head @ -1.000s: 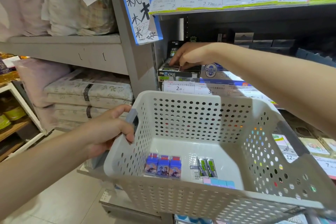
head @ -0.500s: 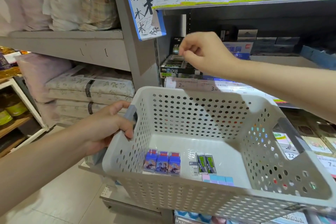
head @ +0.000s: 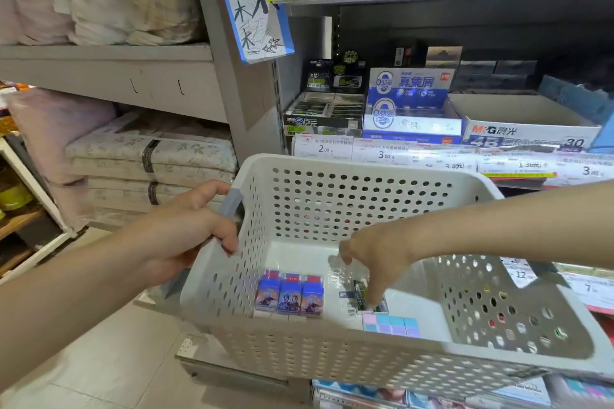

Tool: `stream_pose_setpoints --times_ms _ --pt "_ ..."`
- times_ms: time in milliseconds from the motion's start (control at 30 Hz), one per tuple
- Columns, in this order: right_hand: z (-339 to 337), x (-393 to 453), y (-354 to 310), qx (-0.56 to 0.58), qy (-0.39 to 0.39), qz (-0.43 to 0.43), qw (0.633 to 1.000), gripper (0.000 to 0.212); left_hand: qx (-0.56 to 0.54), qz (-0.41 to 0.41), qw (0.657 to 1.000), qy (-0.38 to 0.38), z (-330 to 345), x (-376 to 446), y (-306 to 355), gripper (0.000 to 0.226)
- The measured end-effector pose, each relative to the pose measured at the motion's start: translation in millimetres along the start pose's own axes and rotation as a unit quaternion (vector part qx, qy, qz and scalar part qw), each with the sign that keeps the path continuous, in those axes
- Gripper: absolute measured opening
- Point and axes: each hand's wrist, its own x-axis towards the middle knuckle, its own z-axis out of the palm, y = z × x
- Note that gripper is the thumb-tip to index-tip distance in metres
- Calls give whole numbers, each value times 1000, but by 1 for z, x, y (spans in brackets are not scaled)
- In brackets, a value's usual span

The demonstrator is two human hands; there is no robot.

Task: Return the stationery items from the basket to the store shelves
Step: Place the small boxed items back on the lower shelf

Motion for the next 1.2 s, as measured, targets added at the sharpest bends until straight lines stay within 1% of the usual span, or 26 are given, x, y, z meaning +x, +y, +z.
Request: stream_pose_setpoints --times_ms 33,67,167,233,333,433,600,900,1067,1200 --pt "6 6 -2 -10 -14 11 1000 83 -1 -1 1000 0 1 0 0 54" --pt "10 9 -4 -20 -24 19 999 86 -3 -2 1000 -1 2 1 1 55" --pt "20 13 -9 -19 -30 32 999 76 -1 0 1000 2 4 1 2 57" --pt "23 12 -9 11 -40 38 998 69 -5 2 1000 3 5 1 3 56" --pt "23 13 -6 101 -49 78 991 70 -5 0 1000 4 6 2 4 56" --pt "24 14 -5 123 -44 86 988 68 -5 -1 1000 2 5 3 3 55" --pt "27 14 -6 113 -36 75 990 64 4 -9 1000 -2 4 5 6 60" --pt "23 18 -7 122 -36 60 990 45 -9 -8 1000 -6 5 7 4 59" --pt "13 13 -8 128 -23 44 991 50 -7 -9 1000 -12 3 8 4 57" --pt "-3 5 -4 147 29 19 989 52 -11 -9 1000 -14 0 10 2 58"
